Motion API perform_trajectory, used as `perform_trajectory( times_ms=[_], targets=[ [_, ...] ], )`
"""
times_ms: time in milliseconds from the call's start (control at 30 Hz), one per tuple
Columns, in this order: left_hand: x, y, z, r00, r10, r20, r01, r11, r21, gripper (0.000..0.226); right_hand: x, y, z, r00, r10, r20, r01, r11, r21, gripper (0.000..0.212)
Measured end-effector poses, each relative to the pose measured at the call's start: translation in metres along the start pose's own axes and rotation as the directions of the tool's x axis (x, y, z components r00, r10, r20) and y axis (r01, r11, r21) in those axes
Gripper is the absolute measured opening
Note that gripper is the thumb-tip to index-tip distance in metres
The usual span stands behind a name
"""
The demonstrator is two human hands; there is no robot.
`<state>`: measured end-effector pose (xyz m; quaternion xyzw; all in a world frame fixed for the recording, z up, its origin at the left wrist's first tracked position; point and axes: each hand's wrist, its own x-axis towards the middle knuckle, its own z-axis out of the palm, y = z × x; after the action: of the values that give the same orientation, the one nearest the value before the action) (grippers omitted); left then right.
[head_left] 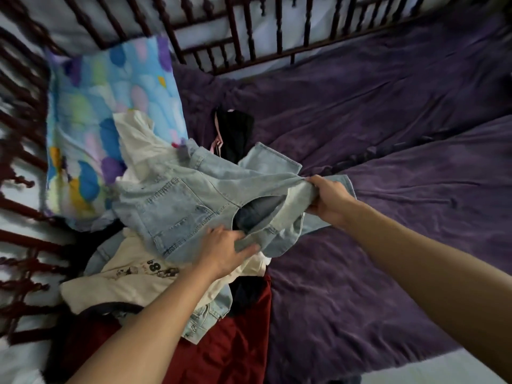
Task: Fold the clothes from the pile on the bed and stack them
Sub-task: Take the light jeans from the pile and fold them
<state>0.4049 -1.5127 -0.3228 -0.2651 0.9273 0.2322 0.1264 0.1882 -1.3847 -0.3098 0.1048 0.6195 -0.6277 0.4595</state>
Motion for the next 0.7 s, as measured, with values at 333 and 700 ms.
perform_trajectory(
  times_ms=[333,700],
  targets=[
    [-0.052,0.09,-0.076,0.935,-0.146,-0.324,-0.118,0.733,-0.67,0.025,-0.073,-0.046,-0.031,0.996,-0.086,0.027,0.088,0.995,-0.053,0.013],
    [-0.072,0.144,-0.111,0.834,0.009,-0.552,-0.382,0.732,-0.564,0.05,-0.089,0.002,-0.115,0.88,-0.351,0.319,0.429,0.303,-0.851,0.048]
  ],
)
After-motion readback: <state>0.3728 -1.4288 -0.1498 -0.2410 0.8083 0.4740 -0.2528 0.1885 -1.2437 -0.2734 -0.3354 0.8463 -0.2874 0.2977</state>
